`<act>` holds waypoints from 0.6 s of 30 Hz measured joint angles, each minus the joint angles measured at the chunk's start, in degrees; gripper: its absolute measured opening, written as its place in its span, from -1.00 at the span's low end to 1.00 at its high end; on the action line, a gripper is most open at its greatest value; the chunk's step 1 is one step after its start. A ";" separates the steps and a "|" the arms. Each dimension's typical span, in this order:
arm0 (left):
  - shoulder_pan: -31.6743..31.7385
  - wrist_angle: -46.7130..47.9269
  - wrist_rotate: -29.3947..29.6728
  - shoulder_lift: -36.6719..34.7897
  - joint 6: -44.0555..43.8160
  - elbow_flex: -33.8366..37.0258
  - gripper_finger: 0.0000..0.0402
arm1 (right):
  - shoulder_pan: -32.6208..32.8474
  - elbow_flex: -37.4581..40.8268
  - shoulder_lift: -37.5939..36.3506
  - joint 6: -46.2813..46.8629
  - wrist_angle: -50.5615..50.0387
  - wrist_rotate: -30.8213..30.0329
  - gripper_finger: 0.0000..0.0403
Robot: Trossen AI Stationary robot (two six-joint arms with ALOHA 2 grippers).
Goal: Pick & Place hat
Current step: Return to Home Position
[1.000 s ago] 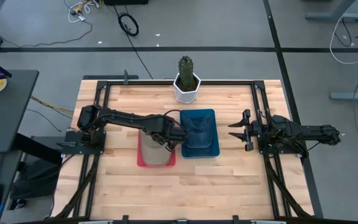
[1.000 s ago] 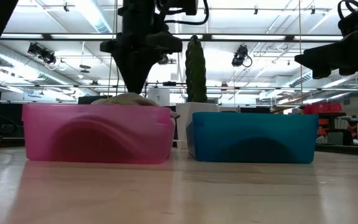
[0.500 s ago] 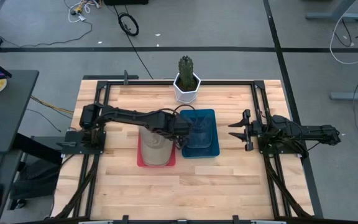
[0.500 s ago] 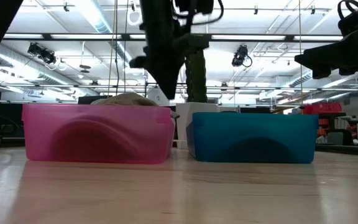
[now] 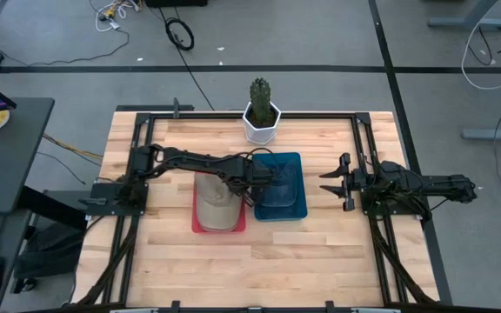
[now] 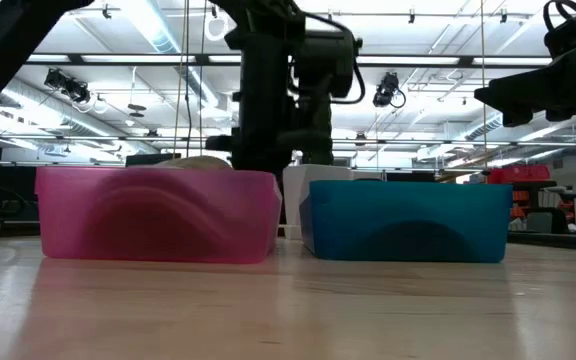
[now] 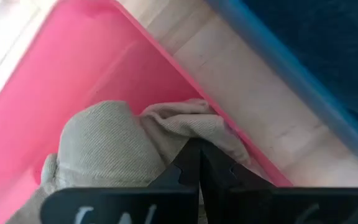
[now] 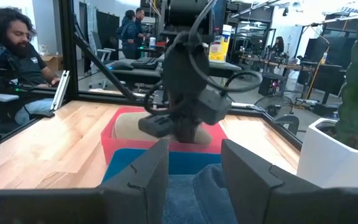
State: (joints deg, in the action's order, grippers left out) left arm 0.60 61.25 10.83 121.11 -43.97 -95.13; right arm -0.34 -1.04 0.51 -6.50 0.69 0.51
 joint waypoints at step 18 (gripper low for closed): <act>-1.28 5.24 1.83 -1.33 -0.37 -5.37 -0.99 | 0.02 0.00 0.00 0.00 0.04 -0.04 -0.24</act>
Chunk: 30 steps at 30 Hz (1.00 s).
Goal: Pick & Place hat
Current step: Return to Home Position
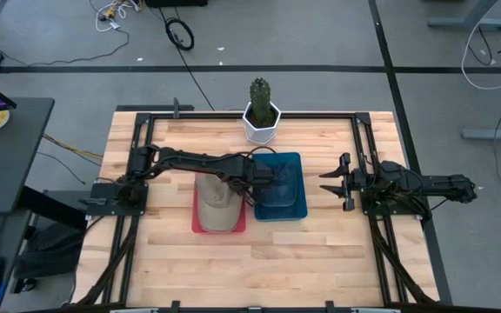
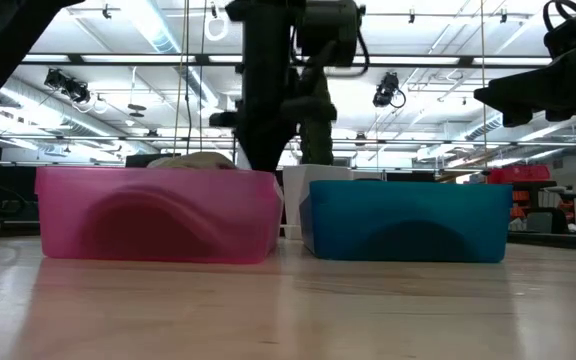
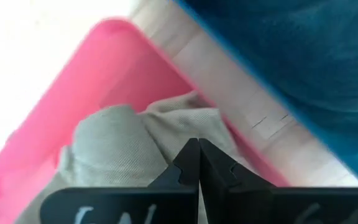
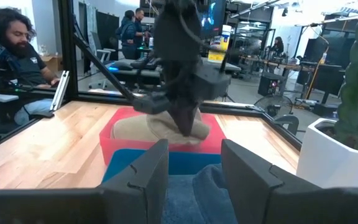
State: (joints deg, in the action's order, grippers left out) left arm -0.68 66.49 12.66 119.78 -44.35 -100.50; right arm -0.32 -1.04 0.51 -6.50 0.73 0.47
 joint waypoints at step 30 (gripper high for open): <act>-5.50 23.35 2.65 -0.79 -7.73 -4.43 -0.99 | 0.00 0.00 -0.02 0.00 0.03 0.02 -0.24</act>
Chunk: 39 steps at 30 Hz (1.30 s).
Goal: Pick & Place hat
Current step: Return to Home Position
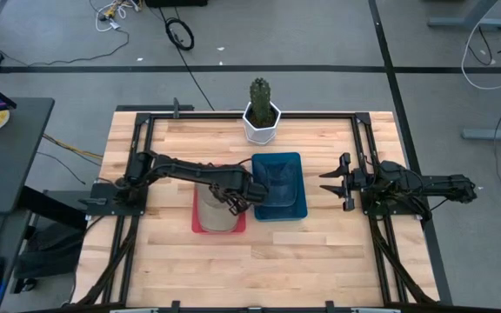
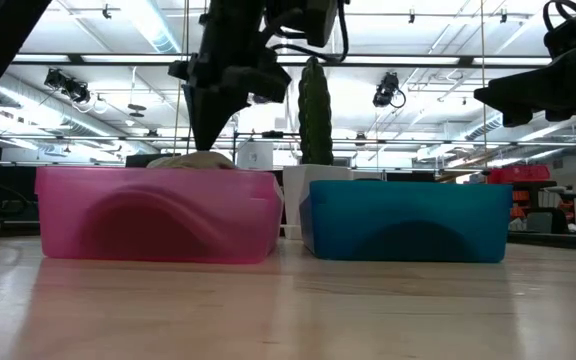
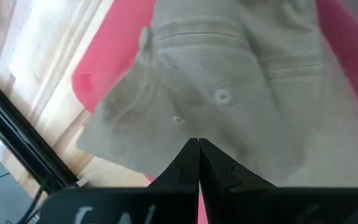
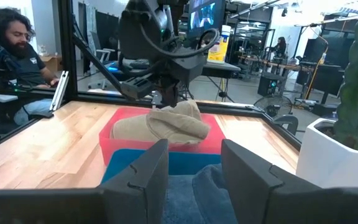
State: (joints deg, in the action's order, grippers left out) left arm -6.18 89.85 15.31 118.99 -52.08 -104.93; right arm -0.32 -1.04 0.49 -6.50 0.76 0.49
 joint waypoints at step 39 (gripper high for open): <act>5.68 -26.05 -3.47 -13.57 -5.07 36.59 -0.99 | 0.00 0.00 0.00 -0.01 -0.01 -0.02 -0.24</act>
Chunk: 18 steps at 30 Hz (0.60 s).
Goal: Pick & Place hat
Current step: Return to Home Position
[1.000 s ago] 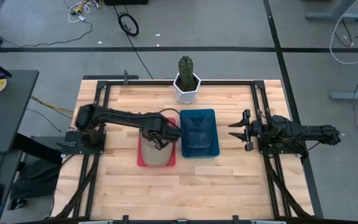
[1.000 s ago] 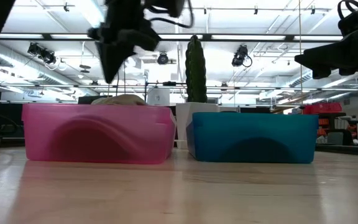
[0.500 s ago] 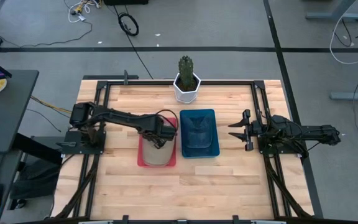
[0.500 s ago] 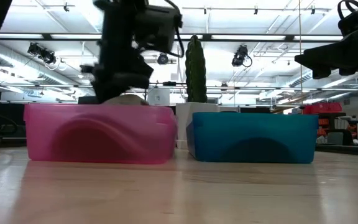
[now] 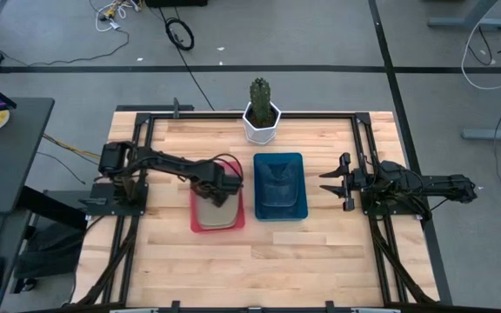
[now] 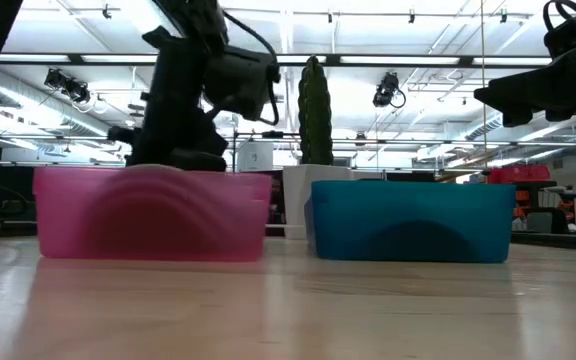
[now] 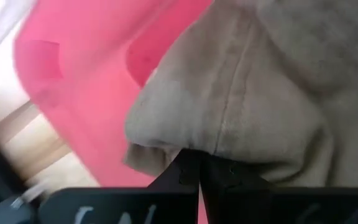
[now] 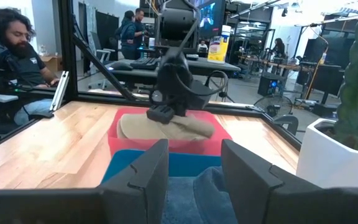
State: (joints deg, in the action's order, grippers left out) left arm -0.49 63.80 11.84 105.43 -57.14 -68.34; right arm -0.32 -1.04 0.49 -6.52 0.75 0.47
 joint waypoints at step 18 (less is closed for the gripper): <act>-2.21 10.63 4.87 -0.20 3.76 -19.47 -0.99 | -0.02 0.00 0.00 0.01 0.00 0.00 -0.24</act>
State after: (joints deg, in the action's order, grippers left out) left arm -2.70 74.43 16.71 105.23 -53.39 -87.81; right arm -0.34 -1.04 0.49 -6.50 0.75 0.47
